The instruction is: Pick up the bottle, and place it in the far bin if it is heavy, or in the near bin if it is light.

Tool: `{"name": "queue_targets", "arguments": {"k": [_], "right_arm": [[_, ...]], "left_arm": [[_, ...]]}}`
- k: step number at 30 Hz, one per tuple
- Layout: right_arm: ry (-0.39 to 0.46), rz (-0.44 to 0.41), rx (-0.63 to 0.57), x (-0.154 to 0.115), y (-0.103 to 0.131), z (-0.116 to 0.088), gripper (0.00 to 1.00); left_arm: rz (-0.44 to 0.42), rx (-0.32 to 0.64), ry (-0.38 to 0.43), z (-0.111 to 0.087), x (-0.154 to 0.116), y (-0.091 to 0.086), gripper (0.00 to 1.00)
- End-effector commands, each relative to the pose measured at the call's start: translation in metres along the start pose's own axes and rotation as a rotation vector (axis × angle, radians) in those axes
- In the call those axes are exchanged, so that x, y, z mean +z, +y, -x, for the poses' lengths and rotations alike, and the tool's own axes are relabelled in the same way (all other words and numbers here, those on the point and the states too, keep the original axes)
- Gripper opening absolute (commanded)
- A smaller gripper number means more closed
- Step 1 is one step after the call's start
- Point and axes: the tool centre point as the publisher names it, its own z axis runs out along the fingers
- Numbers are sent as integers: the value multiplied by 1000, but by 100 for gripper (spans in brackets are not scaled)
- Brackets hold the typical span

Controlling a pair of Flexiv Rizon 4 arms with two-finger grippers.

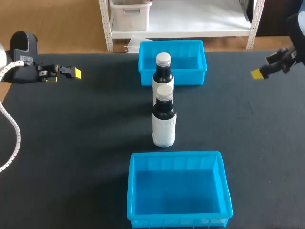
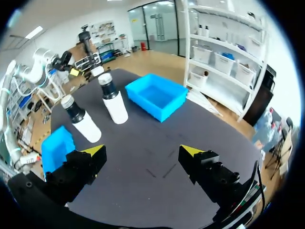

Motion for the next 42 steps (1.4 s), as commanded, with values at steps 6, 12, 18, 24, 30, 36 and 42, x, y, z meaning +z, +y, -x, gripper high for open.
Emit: {"name": "queue_targets", "arguments": {"k": [6,12,18,24,30,36,42], "right_arm": [[80,443,-490,6,25,14,100],[4,423,-577,21,76,23,100],[-57,463,-605,49,120,27,100],[-108,463,-548,71,143,35,100],[-130,468,-498,92,164,38,100],[-142,488,-471,110,175,41,100],[-143,495,-428,129,182,43,100]], "left_arm": [[0,0,0,0,0,0,100],[0,0,0,0,0,0,100],[0,0,0,0,0,0,100],[0,0,0,0,0,0,100],[0,0,0,0,0,0,100],[0,0,0,0,0,0,100],[0,0,0,0,0,0,100]]}}
